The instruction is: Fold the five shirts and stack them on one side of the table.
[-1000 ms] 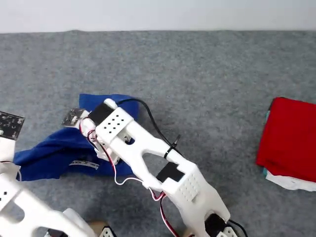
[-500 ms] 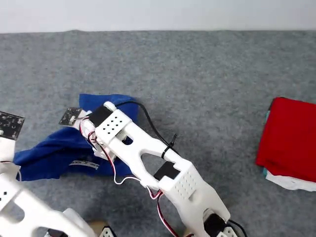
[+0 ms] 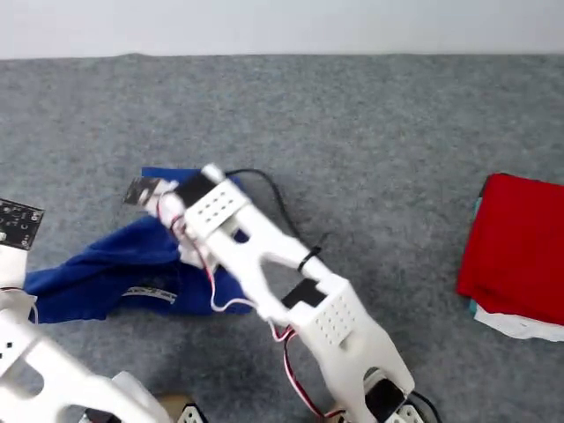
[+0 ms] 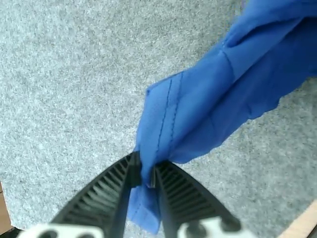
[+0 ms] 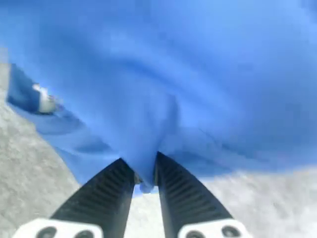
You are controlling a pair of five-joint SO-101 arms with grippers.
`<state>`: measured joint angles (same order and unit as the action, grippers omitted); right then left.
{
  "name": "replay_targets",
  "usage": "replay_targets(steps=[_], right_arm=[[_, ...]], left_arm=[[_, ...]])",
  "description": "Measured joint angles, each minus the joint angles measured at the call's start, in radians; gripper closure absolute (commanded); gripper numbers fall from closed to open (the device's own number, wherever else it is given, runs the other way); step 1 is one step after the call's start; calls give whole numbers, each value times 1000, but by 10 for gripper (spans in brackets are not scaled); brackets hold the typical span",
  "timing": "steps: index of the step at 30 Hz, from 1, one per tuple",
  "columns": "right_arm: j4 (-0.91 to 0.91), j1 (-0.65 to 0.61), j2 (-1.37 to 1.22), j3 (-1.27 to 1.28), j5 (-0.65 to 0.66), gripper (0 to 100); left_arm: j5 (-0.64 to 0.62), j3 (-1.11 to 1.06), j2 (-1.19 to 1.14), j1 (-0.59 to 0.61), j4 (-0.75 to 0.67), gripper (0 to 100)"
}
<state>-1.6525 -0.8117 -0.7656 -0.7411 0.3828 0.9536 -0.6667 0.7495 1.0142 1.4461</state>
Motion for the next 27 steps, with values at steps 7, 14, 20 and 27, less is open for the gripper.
replay_targets(steps=[7,14,20,27], right_arm=[[-103,133,118,-227,66,988],[-104,224,310,-339,161,988],[-101,307,450,-477,244,988],[-95,399,577,-634,331,988]], left_arm=[[-38,109,0,-15,0,995],[-238,404,0,-199,-14,995],[-365,575,2,-391,-206,995],[-385,667,2,-551,-451,995]])
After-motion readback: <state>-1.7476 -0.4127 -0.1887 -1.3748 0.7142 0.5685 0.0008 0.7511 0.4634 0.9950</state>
